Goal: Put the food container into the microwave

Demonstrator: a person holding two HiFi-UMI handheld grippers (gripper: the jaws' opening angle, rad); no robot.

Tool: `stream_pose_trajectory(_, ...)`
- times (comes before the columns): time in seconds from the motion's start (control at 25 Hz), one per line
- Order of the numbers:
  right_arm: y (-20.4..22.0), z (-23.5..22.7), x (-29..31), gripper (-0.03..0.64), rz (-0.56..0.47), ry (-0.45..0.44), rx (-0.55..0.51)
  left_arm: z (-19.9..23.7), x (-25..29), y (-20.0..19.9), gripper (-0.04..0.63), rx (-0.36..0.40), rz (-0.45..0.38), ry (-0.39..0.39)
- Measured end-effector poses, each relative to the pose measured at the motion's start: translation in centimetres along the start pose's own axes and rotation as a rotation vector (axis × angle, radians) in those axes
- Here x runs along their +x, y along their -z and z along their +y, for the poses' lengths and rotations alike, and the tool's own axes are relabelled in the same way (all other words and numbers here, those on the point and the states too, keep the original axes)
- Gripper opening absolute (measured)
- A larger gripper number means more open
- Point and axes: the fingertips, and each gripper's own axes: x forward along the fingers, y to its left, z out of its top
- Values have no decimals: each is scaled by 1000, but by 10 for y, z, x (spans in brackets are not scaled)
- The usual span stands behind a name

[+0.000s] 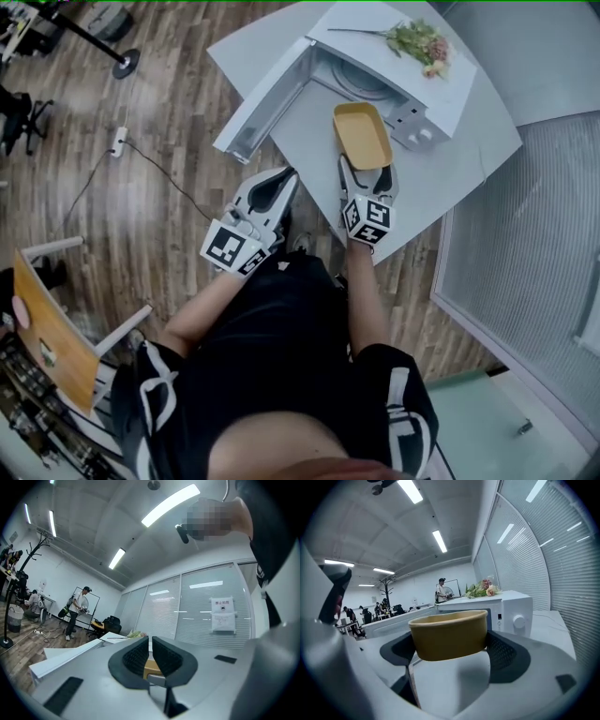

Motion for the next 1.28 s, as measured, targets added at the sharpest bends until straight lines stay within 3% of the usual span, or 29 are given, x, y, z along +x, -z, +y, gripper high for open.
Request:
stream_pose_trajectory(0.56, 43, -49, 188, 488, 94, 123, 17, 84, 80, 29, 42, -30, 32, 46)
stream_pose_trajectory(1.28, 71, -101, 279, 489, 198, 199, 11, 117, 118, 66, 43, -56, 82, 29)
